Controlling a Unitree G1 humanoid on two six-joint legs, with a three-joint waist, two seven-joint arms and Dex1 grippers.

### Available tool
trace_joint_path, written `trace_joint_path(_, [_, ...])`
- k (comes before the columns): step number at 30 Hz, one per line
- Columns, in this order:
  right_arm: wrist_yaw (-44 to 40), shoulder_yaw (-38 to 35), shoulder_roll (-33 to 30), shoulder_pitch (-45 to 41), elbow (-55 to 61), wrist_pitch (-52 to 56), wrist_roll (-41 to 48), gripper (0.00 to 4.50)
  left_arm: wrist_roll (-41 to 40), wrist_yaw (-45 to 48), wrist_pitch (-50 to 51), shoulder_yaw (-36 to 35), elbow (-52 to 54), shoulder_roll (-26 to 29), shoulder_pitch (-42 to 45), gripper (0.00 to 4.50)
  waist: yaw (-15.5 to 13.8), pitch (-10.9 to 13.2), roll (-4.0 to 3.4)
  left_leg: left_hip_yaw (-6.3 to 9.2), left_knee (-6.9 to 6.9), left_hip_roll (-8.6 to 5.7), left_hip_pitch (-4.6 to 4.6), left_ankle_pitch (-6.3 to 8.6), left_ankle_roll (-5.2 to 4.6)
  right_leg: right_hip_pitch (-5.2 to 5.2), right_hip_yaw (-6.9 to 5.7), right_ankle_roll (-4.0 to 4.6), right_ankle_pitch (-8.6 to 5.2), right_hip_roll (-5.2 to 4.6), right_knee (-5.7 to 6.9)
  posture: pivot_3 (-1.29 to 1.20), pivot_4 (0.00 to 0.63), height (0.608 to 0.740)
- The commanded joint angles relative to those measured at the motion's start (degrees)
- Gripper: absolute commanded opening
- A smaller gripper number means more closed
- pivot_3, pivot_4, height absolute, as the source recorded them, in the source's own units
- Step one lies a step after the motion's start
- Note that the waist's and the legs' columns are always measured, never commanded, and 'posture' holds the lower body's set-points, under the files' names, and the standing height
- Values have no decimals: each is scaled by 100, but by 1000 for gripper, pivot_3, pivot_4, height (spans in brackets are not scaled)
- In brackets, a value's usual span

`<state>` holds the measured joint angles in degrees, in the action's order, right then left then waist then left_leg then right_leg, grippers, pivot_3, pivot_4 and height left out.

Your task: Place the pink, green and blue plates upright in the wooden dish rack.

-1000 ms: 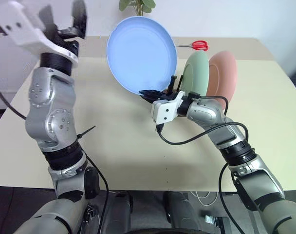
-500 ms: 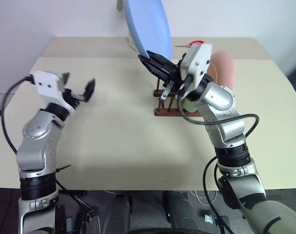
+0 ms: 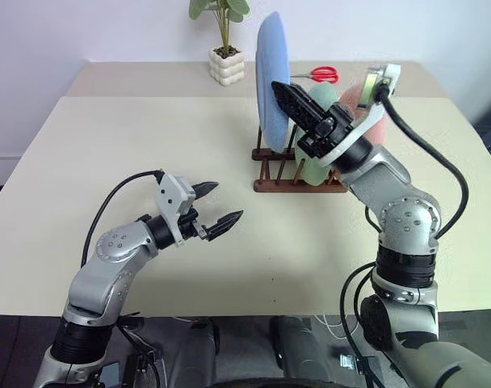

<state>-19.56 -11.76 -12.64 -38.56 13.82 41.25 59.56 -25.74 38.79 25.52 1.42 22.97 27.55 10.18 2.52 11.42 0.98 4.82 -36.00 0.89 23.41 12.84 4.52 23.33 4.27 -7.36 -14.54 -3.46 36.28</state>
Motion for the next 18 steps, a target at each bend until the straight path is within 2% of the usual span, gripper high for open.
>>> trace_joint_path(1, [164,-157,-42,-220,19,85,236,0,-84,27,-14,-56,246,32,63,4476,0,0,0,0,0,0,0,0,0,0,0,0,0,0,0,0,150,730])
trace_joint_path(18, [913,-288,32,-436,-666,460,327,0,-25,-113,11,-45,362,-13,-13,4476,2,0,-1,-1,1,0,1,0,0,1,1,0,0,1,-2,0,150,730])
